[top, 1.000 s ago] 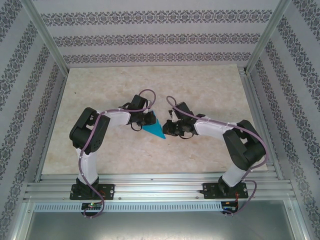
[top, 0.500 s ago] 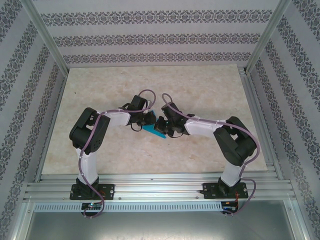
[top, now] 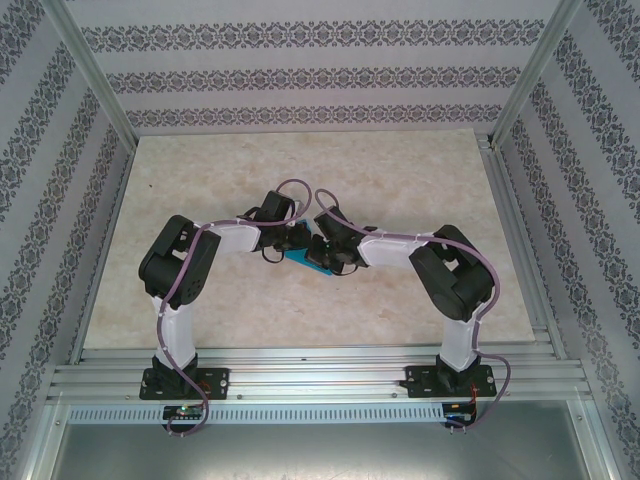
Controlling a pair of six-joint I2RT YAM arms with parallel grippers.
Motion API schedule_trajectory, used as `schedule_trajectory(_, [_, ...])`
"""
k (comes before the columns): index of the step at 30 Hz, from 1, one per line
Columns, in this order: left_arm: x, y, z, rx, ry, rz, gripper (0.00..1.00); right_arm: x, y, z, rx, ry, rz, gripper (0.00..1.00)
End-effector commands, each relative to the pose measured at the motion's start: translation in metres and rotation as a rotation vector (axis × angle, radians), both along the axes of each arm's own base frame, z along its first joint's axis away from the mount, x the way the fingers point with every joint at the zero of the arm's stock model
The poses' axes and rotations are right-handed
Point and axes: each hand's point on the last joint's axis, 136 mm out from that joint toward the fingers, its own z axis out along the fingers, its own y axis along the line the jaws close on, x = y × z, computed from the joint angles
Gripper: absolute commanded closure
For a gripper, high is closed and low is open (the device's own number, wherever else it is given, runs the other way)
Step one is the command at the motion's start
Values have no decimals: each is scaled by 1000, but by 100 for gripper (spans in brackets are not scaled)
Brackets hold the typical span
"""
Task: Fold a paper plane with a square sheet of paper (fold left side to right side)
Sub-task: Fourth fold the wing at the center of the table.
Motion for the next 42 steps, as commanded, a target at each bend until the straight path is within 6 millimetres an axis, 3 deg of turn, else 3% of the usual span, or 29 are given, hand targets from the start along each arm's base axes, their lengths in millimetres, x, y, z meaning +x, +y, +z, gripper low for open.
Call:
schedule_trajectory(1, [-12,19,-34,96,64,34,89,0,-14,-19,-33,21,-52,97])
schedule_trajectory(9, [-12,22,-35,112,63,38,88,-11,-43,-35,-28,58,-104,97])
schedule_trajectory(21, [-13,25,-37,131,67,44,89,-28,-72,-31,31,78,-126,97])
schedule_trajectory(27, [-13,25,-36,127,67,43,89,-10,-55,21,18,-49,-6,96])
schedule_trajectory(29, [-13,25,-36,126,65,44,89,-7,-48,27,12,-61,13,96])
schedule_trajectory(37, [-13,25,-35,127,66,46,89,8,-22,8,4,-30,29,96])
schedule_trajectory(42, [-13,25,-35,128,65,47,89,9,-22,-10,-21,0,15,96])
